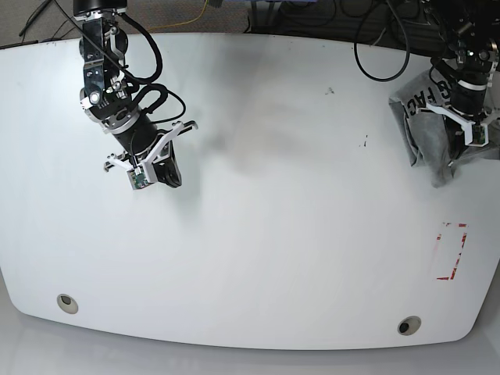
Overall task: Layout the t-shirt on the table in an organized manner, then fold the t-shirt properly
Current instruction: 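Release the shirt and lift the left gripper off it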
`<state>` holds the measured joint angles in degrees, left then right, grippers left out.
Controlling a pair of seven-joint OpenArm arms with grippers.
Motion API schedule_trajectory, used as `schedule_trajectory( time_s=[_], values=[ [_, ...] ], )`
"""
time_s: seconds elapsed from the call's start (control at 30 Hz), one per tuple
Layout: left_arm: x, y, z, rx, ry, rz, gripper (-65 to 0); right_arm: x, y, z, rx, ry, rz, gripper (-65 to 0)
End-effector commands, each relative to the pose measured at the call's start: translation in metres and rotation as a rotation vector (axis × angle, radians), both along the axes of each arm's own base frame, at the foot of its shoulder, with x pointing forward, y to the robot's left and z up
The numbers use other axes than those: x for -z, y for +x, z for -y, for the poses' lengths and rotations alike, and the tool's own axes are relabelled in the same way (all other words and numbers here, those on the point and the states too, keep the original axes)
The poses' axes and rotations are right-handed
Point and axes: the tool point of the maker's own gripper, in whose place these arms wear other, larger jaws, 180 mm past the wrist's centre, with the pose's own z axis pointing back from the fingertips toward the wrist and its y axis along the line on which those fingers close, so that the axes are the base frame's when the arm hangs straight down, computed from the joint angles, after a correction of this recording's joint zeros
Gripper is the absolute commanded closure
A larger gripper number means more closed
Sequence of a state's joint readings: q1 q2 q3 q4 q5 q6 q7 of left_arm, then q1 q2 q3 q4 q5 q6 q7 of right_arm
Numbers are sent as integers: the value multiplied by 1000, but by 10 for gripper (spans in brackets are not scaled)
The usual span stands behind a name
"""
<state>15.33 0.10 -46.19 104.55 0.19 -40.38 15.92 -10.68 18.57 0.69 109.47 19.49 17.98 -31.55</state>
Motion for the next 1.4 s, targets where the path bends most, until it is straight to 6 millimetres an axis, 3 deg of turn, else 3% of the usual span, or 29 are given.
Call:
schedule_trajectory(
  time_s=[0.0, 0.4, 0.67, 0.9, 1.07, 1.37],
  values=[
    [-13, -7, -15, -58, 8, 47, 0, -16, 7, -1, -4, 13, 59, -3],
    [21, -82, -52, -302, 13, -88, 0, -16, 7, -1, -4, 13, 58, -3],
    [48, -118, -60, -380, -16, -178, 0, -16, 6, -7, -2, 34, 58, -4],
    [76, -135, -61, -417, -80, -232, 0, -14, 3, -18, -33, 41, 49, -4],
    [83, -137, -70, -413, -86, -253, 0, -13, 2, -19, -32, 44, 46, -4],
    [83, -122, -83, -357, -57, -268, 0, -13, 2, -17, -31, 41, 46, -4]
  ],
)
